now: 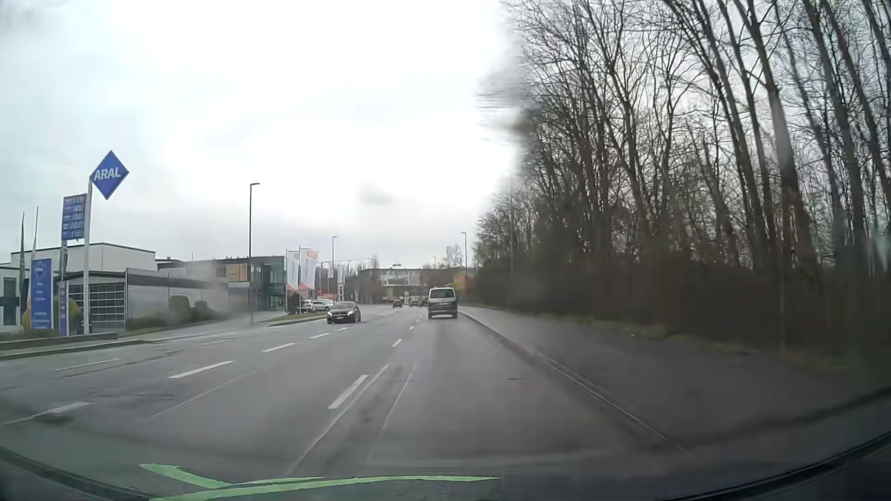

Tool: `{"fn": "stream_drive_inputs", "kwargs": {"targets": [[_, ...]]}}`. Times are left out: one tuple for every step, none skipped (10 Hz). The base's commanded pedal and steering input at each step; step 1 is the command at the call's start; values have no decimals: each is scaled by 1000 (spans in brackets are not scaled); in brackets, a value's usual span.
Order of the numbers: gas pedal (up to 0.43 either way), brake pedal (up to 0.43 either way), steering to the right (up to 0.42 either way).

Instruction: Follow the waypoints while adhering to traffic rules and regulations

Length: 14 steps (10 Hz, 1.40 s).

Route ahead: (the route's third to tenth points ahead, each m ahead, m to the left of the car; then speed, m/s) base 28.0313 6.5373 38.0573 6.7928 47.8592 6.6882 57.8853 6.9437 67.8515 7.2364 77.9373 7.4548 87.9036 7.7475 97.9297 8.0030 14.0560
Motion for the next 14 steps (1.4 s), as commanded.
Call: {"fn": "stream_drive_inputs", "kwargs": {"targets": [[130, 0, 0], [130, 0, 0], [130, 0, 0], [130, 0, 0], [118, 0, 0], [118, 0, 0], [110, 0, 0], [110, 0, -2], [98, 0, -2], [98, 0, -2], [98, 0, -2], [98, 0, -2], [98, 0, -2], [98, 0, -2]]}}
